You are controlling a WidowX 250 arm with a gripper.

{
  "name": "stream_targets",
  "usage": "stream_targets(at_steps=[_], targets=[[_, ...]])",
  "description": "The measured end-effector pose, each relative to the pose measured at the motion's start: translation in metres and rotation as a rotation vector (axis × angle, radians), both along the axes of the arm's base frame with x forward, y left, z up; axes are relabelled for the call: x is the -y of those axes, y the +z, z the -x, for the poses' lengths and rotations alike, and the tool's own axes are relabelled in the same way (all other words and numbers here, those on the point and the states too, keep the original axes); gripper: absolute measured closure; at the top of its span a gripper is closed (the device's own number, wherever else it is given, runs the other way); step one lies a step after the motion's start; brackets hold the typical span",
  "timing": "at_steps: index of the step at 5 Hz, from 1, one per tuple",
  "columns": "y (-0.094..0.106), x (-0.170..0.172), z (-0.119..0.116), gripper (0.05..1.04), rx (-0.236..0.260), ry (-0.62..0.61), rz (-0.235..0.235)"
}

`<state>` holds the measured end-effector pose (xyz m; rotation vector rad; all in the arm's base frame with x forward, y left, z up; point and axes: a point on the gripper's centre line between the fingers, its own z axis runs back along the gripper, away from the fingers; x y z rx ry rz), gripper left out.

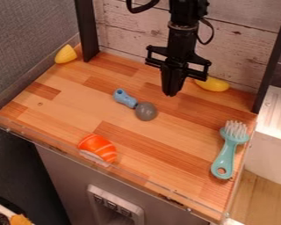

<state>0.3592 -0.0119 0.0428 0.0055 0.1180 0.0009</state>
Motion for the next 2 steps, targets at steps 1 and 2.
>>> stream_targets(at_steps=[1,2], targets=[[0.001,-0.019,-0.004,0.848,0.020,-0.066,0.017],[0.002,-0.059,-0.016,0.587,0.081,-0.124,0.033]])
